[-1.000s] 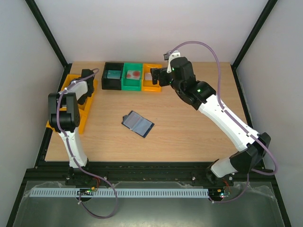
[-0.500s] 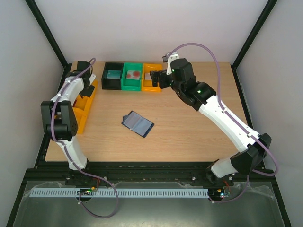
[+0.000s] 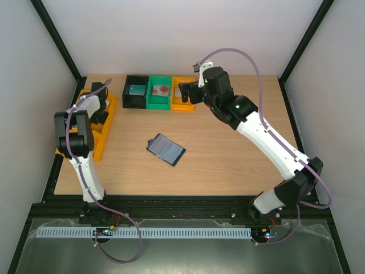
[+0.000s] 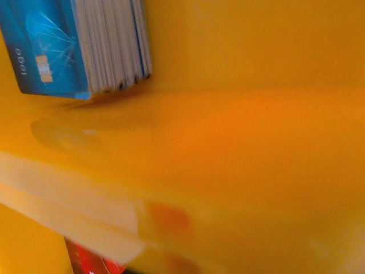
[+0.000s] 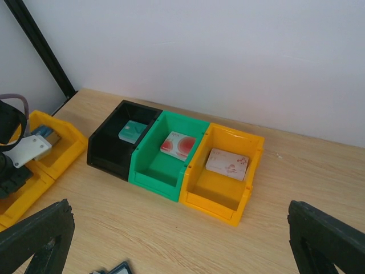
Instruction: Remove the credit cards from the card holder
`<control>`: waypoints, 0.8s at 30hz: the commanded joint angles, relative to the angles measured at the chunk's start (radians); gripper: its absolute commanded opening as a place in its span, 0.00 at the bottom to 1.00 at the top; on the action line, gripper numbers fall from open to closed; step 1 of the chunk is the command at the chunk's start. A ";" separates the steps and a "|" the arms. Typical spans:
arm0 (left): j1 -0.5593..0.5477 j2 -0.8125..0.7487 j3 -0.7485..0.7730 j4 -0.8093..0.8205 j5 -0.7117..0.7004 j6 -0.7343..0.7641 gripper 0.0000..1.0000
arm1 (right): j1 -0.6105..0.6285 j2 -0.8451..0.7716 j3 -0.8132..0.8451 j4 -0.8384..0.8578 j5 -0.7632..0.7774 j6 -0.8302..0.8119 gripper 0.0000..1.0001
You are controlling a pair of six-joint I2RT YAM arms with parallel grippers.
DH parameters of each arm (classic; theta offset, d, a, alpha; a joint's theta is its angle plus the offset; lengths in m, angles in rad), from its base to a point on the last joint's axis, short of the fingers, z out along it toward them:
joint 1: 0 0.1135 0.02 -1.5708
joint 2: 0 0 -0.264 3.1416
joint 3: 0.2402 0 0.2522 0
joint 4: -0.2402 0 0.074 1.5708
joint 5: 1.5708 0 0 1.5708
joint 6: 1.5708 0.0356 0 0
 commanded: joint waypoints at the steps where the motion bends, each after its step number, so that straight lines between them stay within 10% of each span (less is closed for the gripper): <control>1: 0.030 0.059 0.047 0.035 -0.069 -0.001 0.02 | -0.003 0.015 0.045 -0.032 0.017 -0.015 0.99; 12: 0.054 0.027 0.091 0.070 -0.064 -0.019 0.02 | -0.003 0.005 0.052 -0.050 0.016 -0.013 0.99; 17: 0.040 -0.093 0.095 -0.004 0.146 -0.012 0.05 | -0.002 0.000 0.039 -0.068 -0.016 0.018 0.99; 24: 0.021 -0.346 0.060 -0.173 0.580 0.052 0.57 | 0.001 0.000 -0.143 -0.093 -0.236 0.240 0.99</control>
